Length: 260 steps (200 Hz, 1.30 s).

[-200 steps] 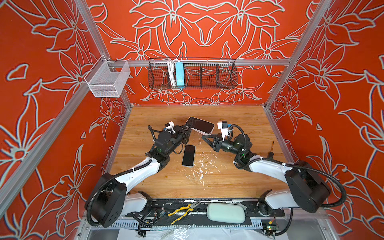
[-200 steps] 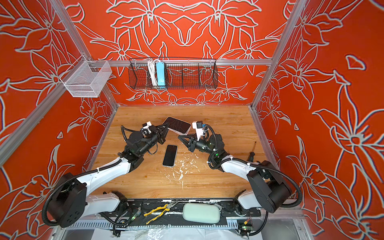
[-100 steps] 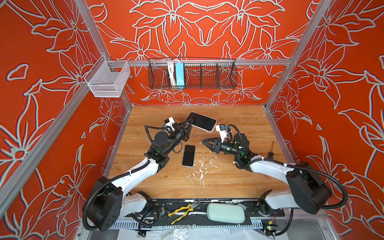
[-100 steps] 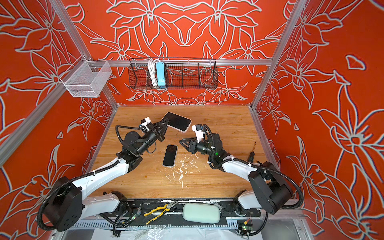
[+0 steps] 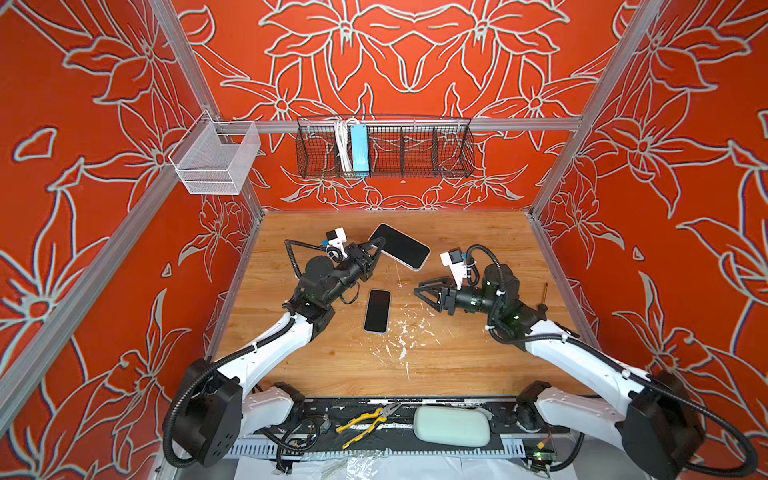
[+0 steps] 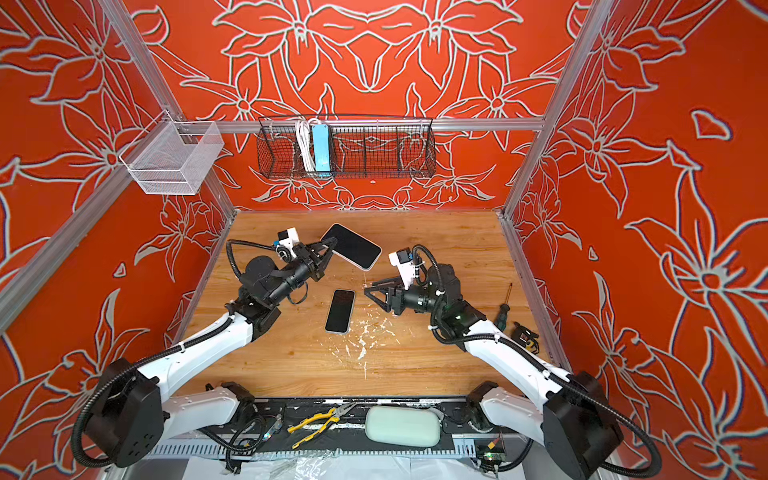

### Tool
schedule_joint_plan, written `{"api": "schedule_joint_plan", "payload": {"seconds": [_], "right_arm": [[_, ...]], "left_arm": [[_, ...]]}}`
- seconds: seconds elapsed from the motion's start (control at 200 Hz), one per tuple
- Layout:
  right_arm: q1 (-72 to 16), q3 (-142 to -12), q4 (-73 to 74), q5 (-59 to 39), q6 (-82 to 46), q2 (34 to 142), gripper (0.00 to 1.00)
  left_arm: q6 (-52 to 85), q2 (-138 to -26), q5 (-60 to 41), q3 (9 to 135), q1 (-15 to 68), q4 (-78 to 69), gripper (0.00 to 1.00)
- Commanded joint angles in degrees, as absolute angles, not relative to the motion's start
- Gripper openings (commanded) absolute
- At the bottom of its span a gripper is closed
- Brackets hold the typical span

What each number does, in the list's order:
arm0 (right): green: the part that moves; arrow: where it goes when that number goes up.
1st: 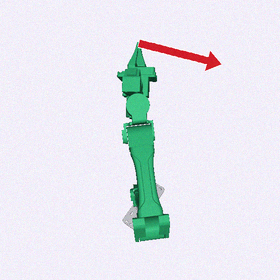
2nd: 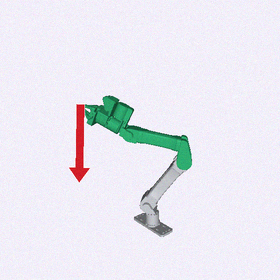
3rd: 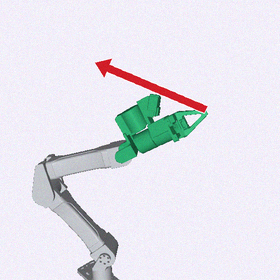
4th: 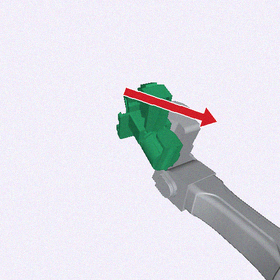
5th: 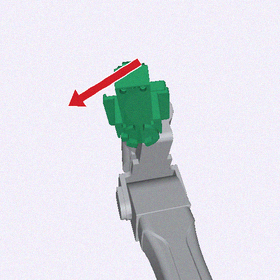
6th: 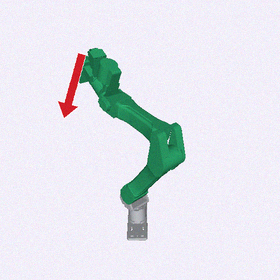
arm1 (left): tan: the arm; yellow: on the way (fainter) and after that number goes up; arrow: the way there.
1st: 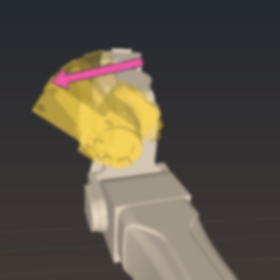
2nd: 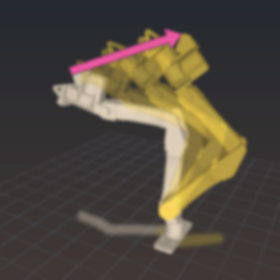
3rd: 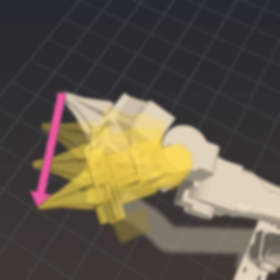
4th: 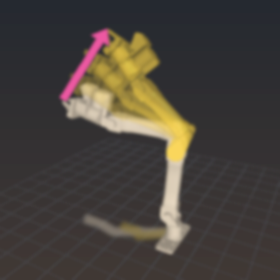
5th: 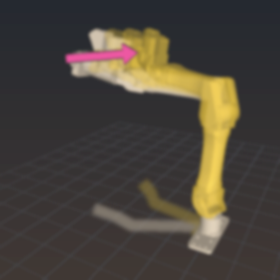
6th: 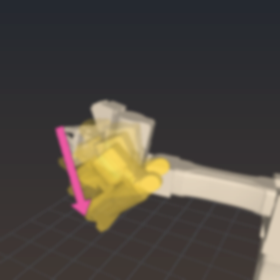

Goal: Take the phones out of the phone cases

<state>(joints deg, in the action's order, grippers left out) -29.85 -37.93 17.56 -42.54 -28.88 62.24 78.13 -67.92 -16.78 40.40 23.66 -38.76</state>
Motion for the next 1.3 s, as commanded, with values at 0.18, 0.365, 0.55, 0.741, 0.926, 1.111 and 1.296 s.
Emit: {"api": "schedule_joint_plan", "payload": {"seconds": [0.18, 0.365, 0.55, 0.741, 0.926, 1.111, 1.296], "right_arm": [[-22.69, -48.32, 0.4, -53.97, -19.55, 62.17, 0.64], [-22.16, -59.09, -14.77, -54.27, -8.69, 66.21, 0.73], [-21.45, -63.46, -18.55, -57.0, -5.28, 68.44, 0.97], [-20.65, -66.27, -22.91, -62.96, -1.38, 70.26, 0.93], [-20.65, -62.83, -18.41, -66.64, -3.33, 70.6, 0.83], [-20.79, -59.59, -13.53, -67.19, -6.32, 69.63, 0.74], [-21.42, -57.42, -9.7, -65.77, -8.15, 68.9, 0.7]], "left_arm": [[42.94, -61.35, -24.42, 57.99, 18.83, 0.21, 0.0], [30.43, -64.03, -38.6, 67.49, 15.21, 12.66, 0.0], [22.05, -69.7, -51.49, 72.74, 13.15, 18.19, 0.0], [9.41, -74.62, -60.28, 78.49, 12.39, 24.25, 0.0], [2.95, -78.38, -68.39, 82.85, 11.62, 24.92, 0.0], [6.39, -81.98, -75.99, 84.41, 11.4, 19.07, 0.0], [13.2, -83.95, -78.52, 82.99, 11.43, 9.89, 0.0]]}}
